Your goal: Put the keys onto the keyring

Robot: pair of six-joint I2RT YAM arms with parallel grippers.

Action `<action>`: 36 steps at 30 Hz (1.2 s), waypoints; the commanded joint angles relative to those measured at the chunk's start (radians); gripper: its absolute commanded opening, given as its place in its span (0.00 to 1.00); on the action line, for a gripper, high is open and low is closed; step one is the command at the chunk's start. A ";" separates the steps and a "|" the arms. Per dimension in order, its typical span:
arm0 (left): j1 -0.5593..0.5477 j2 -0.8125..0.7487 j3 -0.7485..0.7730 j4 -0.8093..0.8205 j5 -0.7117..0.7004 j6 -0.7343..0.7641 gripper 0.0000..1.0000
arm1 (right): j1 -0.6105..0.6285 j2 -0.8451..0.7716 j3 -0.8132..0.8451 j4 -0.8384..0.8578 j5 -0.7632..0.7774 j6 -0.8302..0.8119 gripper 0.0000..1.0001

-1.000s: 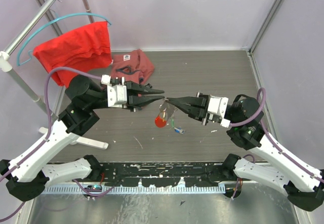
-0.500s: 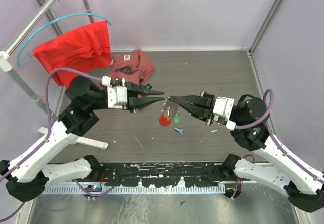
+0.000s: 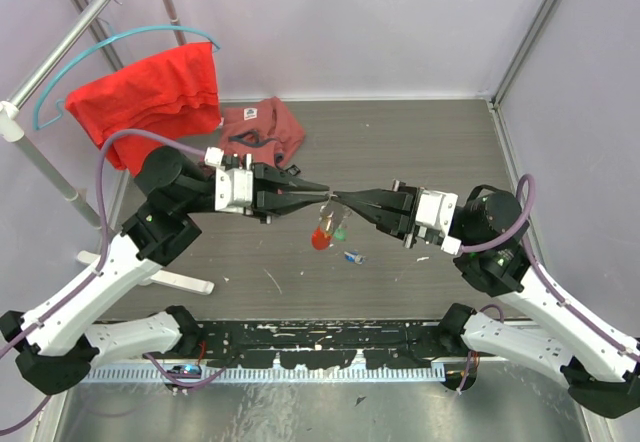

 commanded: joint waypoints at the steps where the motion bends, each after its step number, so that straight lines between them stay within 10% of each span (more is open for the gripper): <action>1: -0.002 0.011 -0.001 0.050 0.027 -0.025 0.21 | 0.001 0.005 0.055 0.041 -0.019 -0.006 0.01; 17: -0.001 0.035 0.013 0.068 0.042 -0.040 0.00 | 0.002 0.043 0.096 -0.065 -0.086 -0.029 0.02; 36: -0.001 0.014 0.085 -0.188 -0.011 0.147 0.00 | 0.001 0.015 0.220 -0.414 0.039 -0.220 0.26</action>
